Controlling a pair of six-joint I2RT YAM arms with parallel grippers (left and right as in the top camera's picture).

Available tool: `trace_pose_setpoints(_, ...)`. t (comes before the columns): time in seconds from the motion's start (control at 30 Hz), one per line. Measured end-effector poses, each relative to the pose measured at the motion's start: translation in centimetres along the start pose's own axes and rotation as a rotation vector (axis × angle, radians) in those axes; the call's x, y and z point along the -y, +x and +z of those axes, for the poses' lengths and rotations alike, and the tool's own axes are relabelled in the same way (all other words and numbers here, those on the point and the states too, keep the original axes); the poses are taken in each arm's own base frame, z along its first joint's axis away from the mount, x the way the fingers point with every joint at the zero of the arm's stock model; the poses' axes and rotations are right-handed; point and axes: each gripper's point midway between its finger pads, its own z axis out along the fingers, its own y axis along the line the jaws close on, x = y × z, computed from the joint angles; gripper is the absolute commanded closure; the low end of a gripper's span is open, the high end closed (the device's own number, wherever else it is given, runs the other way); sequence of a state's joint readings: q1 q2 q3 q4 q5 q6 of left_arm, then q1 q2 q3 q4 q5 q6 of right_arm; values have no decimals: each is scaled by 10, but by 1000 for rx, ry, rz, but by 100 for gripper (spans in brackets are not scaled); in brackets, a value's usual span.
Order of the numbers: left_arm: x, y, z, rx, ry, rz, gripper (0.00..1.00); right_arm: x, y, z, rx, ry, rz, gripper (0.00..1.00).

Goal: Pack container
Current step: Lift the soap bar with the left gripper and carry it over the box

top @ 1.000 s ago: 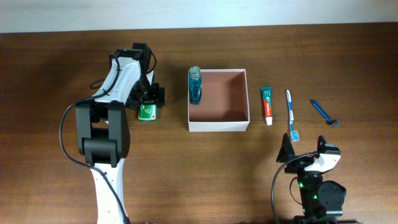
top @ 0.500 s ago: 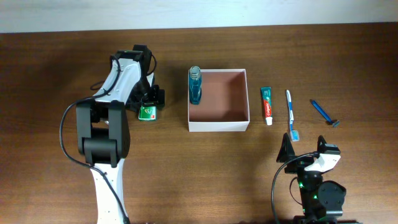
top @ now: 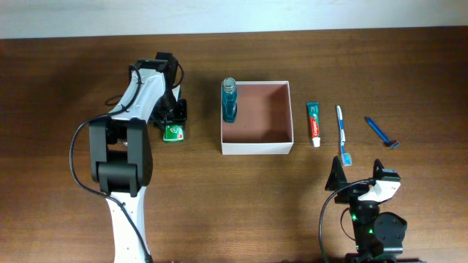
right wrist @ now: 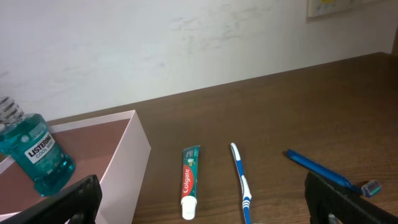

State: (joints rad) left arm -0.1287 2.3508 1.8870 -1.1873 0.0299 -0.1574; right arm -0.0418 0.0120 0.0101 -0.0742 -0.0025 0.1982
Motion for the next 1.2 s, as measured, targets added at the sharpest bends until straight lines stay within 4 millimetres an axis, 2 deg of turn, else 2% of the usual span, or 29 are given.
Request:
trace_pose_setpoints(0.1,1,0,-2,1,4,2,78,0,0,0,0,0,0,1)
trace_pose_setpoints(0.33,5,6,-8,-36,28,0,78,0,0,0,0,0,0,1)
trace_pose_setpoints(0.43,11,-6,-25,-12,49,1,78,0,0,0,0,0,-1,1)
trace_pose_setpoints(0.57,19,-32,-75,99,81,7,78,0,0,0,0,0,-1,1)
trace_pose_setpoints(0.67,27,-50,-133,235,124,18,78,0,0,0,0,0,0,1)
trace_pose_setpoints(0.77,37,-56,-189,365,188,34,78,0,0,0,0,0,-1,1)
trace_pose_setpoints(0.9,56,-47,-250,497,282,63,78,0,0,0,0,0,0,1)
trace_pose_setpoints(1.0,81,-35,-287,588,345,124,78,0,0,0,0,0,0,1)
trace_pose_setpoints(1.1,113,-21,-307,641,390,200,78,0,0,0,0,0,0,1)
trace_pose_setpoints(1.13,134,-11,-314,653,412,246,78,0,0,0,0,0,0,1)
trace_pose_setpoints(1.2,163,3,-317,650,437,309,78,0,0,0,0,0,0,1)
